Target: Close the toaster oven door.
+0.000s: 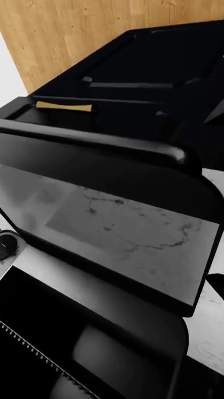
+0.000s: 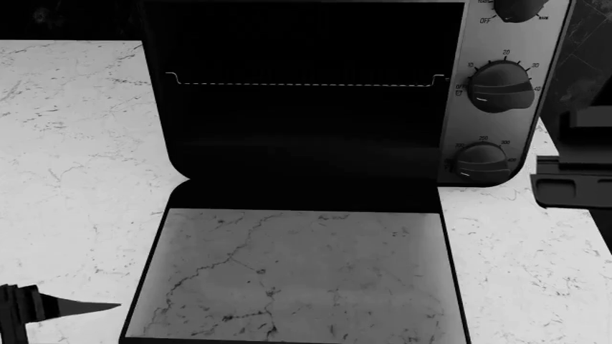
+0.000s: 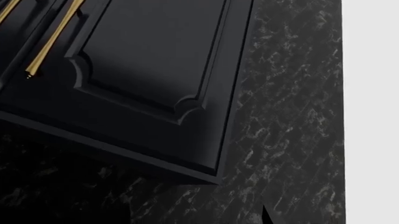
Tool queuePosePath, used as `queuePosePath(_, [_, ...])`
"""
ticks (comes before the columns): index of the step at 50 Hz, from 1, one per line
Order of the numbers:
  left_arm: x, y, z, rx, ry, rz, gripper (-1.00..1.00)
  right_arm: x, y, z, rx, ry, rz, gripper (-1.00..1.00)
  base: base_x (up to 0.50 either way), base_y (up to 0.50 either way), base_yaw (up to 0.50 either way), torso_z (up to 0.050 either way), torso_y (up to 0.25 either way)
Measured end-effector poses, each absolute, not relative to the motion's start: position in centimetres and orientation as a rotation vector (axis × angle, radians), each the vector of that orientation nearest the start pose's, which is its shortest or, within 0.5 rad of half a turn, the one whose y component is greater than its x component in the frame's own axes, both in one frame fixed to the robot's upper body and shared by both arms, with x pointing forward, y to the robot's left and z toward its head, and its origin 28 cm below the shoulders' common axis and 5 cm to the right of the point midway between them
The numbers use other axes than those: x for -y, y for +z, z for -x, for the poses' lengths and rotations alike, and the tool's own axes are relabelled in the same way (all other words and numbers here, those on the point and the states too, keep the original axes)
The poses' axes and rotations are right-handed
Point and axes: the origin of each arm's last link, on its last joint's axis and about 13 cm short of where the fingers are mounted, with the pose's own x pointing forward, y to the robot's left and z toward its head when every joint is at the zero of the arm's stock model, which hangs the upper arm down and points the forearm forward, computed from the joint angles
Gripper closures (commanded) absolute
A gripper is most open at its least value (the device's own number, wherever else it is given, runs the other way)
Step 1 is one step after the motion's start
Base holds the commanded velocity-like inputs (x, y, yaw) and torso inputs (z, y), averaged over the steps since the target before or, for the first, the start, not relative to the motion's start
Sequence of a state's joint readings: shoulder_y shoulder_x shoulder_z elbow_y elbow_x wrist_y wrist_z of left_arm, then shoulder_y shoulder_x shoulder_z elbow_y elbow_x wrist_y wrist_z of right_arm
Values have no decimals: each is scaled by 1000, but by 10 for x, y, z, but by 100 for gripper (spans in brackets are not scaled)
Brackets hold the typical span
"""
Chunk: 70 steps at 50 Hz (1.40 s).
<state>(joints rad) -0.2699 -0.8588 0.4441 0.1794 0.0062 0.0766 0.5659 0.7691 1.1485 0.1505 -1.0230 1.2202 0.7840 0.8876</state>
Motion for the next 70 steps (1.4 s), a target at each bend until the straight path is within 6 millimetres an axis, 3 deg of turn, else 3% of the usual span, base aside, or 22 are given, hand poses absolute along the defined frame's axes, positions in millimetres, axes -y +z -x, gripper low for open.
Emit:
queuePosePath(37, [-304, 109, -282, 93, -906, -1008, -100, 173, 311, -145, 702, -225, 350, -100, 0, 0, 0, 0, 0])
queuePosePath(70, [-304, 112, -284, 240, -923, -1149, -100, 175, 309, -144, 701, -233, 346, -100, 3, -2, -4, 0, 0])
